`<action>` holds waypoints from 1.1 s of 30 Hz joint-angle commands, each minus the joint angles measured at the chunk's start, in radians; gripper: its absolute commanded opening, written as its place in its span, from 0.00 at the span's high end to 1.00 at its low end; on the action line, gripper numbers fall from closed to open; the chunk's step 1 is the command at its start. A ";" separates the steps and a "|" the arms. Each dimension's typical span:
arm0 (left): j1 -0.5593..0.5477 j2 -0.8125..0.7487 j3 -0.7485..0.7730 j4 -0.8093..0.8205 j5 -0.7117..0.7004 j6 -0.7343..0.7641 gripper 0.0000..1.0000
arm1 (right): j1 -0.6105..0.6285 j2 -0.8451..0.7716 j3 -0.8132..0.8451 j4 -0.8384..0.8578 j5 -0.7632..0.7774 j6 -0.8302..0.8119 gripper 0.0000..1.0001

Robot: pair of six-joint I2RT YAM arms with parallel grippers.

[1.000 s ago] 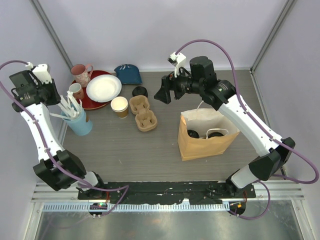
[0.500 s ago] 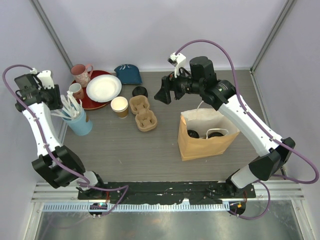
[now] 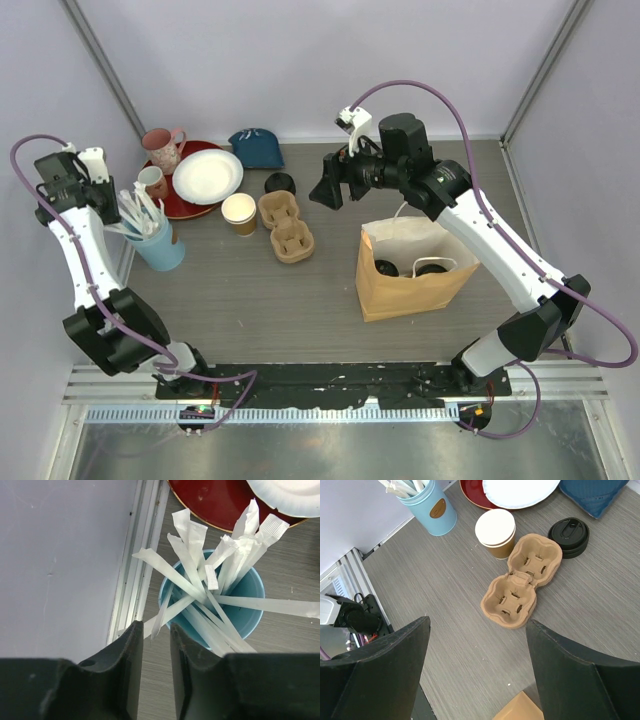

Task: Pack the takeout coffee

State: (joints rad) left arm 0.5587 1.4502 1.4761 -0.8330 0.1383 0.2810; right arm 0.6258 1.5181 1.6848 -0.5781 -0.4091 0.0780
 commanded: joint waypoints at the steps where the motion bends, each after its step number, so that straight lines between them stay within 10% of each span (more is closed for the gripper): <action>1: 0.000 0.002 0.000 0.041 -0.008 0.009 0.75 | 0.005 -0.035 0.030 0.004 0.003 -0.021 0.17; 7: 0.001 0.006 0.012 0.025 0.000 0.009 1.00 | 0.003 -0.039 0.029 0.001 0.004 -0.024 0.17; 24: 0.000 -0.172 0.263 -0.065 0.193 -0.100 1.00 | 0.005 -0.078 0.024 0.029 -0.019 -0.015 0.17; 33: 0.001 -0.114 0.726 -0.101 0.406 -0.322 1.00 | 0.006 -0.105 0.004 0.138 -0.115 -0.033 0.18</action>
State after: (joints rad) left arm 0.5587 1.3148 2.0365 -0.9241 0.4076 0.0853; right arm 0.6258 1.4635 1.6848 -0.5465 -0.4530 0.0612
